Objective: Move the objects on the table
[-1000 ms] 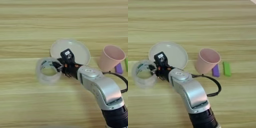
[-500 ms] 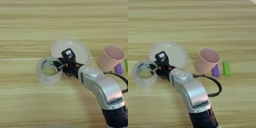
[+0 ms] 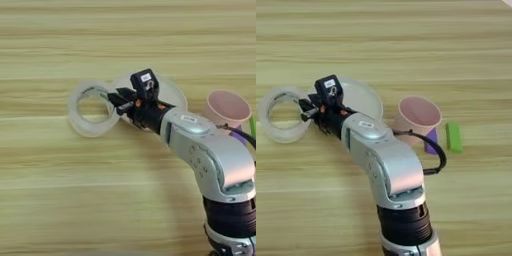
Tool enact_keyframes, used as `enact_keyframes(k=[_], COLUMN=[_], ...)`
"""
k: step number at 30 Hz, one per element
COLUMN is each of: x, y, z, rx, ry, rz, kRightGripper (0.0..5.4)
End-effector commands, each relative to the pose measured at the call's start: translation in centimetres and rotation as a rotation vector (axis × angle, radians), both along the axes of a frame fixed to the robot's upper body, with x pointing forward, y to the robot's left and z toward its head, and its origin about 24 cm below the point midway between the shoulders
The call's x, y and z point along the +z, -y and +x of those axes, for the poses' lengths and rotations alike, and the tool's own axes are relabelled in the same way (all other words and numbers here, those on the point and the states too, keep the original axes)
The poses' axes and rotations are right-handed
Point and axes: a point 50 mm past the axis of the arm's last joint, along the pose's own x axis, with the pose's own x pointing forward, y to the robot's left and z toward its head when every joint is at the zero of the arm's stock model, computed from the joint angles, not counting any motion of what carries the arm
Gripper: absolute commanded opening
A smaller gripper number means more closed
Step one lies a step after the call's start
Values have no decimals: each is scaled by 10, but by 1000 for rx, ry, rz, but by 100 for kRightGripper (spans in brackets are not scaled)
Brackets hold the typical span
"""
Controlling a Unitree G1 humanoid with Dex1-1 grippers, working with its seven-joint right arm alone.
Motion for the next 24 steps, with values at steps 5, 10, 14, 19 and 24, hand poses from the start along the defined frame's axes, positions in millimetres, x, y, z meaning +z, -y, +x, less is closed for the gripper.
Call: enact_keyframes(k=[5, 10, 14, 19, 24], x=[44, 44, 46, 47, 41], y=[18, 35, 48, 69, 87], z=[31, 42, 49, 55, 57], rx=[-132, -204, -257, -328, -388], ry=[225, 222, 234, 244, 231], rz=[33, 39, 29, 18, -2], kRightGripper=[102, 102, 102, 102, 102])
